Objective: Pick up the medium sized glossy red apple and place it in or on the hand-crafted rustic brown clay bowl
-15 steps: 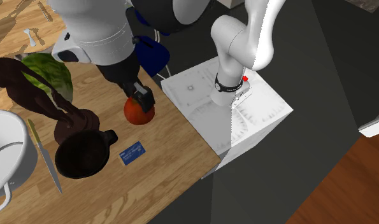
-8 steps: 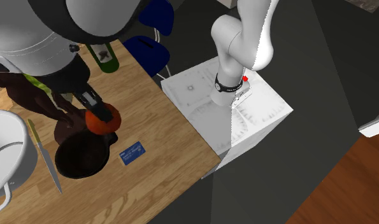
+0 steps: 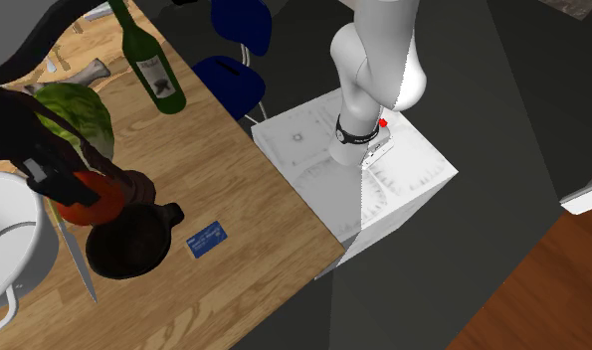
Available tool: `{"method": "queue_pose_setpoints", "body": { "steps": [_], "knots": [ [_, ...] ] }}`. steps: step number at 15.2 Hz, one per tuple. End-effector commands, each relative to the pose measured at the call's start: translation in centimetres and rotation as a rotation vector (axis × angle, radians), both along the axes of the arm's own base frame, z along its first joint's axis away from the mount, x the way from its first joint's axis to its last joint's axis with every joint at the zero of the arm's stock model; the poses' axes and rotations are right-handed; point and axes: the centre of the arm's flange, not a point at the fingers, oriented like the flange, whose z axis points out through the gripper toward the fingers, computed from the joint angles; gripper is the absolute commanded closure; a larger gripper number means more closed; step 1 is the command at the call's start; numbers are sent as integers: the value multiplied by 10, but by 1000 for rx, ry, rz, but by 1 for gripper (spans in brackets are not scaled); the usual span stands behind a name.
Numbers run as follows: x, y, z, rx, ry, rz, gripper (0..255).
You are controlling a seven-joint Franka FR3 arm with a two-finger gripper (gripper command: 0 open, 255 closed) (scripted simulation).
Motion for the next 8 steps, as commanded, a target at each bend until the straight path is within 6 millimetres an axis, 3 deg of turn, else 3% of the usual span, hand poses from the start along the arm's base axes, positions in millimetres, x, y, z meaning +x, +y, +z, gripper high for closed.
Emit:
{"method": "queue_pose_setpoints", "body": {
  "steps": [1, 8],
  "knots": [
    [15, 0, -2, 0, 0, 1, 255],
    [15, 0, -39, 0, 0, 1, 255]
  ]
}}
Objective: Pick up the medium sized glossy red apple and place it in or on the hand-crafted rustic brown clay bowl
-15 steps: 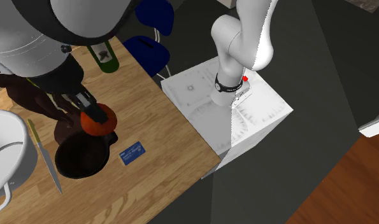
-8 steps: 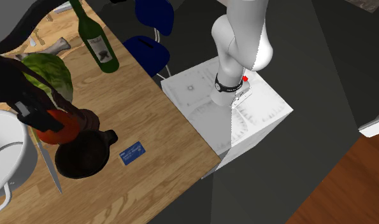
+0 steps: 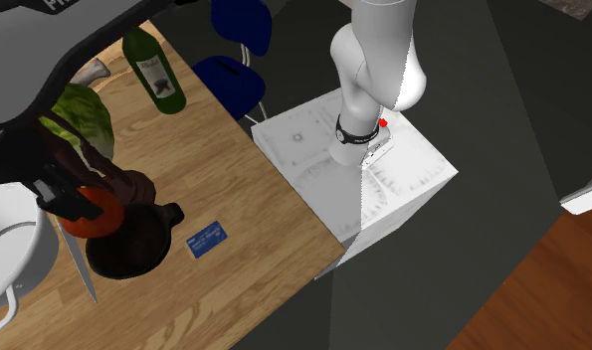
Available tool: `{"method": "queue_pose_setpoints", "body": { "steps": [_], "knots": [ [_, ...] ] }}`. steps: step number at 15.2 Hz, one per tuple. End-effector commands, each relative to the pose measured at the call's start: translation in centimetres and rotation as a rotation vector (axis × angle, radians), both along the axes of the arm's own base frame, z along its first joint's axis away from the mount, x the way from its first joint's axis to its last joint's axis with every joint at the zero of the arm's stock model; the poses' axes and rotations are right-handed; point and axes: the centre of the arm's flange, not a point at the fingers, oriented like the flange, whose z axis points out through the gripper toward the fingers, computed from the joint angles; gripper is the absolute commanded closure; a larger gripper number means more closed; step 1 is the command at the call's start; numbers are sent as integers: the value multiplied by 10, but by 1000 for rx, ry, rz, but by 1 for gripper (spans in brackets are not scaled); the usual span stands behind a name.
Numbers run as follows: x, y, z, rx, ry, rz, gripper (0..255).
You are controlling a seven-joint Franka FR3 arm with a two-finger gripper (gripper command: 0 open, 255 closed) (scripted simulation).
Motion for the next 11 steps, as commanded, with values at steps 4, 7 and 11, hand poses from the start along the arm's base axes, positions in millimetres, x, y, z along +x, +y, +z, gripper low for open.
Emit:
{"method": "queue_pose_setpoints", "body": {
  "steps": [4, 7, 11],
  "knots": [
    [-1, 0, -26, 0, 0, 0, 255],
    [-1, 0, -42, 0, 0, 0, 255],
    [-1, 0, -63, 0, 0, 0, 255]
  ]
}}
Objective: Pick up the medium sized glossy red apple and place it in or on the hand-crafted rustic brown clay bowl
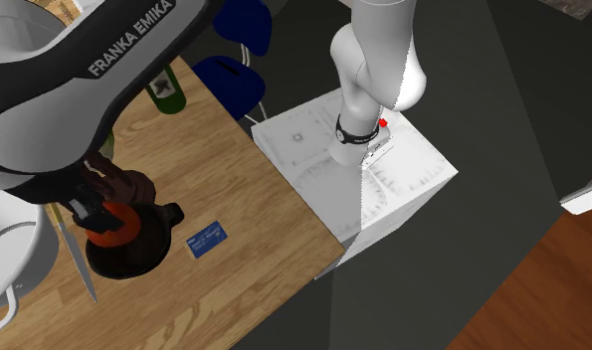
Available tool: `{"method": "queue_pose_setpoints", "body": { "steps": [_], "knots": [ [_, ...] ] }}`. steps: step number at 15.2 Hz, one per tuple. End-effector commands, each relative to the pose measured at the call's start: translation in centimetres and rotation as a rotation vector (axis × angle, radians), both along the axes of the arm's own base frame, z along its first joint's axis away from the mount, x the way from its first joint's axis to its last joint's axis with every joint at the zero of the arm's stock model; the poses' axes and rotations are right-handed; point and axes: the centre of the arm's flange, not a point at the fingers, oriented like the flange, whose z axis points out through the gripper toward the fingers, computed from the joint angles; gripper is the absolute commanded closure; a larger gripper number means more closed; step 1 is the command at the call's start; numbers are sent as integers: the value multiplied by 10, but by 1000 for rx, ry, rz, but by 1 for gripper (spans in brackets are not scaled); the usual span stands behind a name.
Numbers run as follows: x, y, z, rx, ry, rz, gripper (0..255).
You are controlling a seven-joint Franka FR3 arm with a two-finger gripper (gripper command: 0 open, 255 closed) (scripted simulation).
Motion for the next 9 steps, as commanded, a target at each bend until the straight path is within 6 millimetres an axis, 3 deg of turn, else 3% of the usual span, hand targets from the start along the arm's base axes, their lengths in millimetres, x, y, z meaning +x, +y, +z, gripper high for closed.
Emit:
{"method": "queue_pose_setpoints", "body": {
  "steps": [1, 9],
  "knots": [
    [-1, 0, -11, 0, -1, 0, 255],
    [-1, 0, -13, 0, -1, 0, 255]
  ]
}}
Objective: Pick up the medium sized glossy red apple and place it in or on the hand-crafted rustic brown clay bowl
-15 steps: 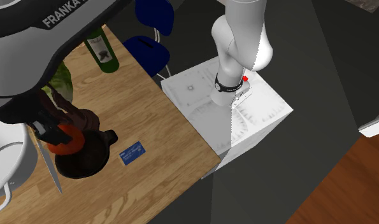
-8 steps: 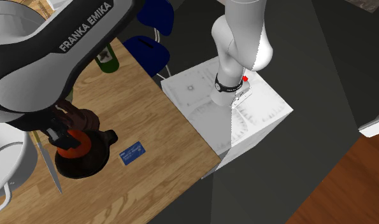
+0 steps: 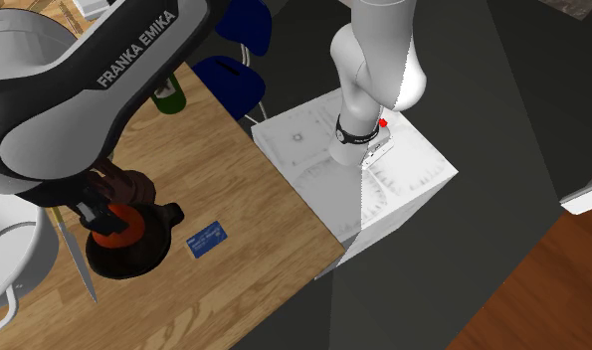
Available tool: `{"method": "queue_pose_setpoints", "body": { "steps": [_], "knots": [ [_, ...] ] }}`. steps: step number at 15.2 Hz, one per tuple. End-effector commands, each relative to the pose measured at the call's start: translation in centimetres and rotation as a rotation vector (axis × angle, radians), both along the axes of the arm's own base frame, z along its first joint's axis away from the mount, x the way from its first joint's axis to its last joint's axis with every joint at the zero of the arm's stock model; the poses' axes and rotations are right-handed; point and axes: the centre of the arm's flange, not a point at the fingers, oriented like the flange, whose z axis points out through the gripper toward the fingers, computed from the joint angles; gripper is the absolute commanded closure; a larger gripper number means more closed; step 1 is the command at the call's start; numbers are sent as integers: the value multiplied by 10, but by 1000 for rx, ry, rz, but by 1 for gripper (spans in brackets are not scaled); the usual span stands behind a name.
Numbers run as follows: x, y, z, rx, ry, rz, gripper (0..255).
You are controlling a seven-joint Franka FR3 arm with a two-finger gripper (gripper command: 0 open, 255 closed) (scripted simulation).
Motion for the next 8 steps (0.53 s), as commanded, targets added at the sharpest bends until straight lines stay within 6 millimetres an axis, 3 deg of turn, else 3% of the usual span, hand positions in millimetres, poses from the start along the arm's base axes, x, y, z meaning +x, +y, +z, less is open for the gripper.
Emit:
{"method": "queue_pose_setpoints", "body": {
  "steps": [1, 6, 8],
  "knots": [
    [0, 0, 0, 0, 0, 0, 0],
    [0, 0, 0, 0, 0, 0, 0],
    [1, -1, 26, 0, 0, 0, 0]
  ]
}}
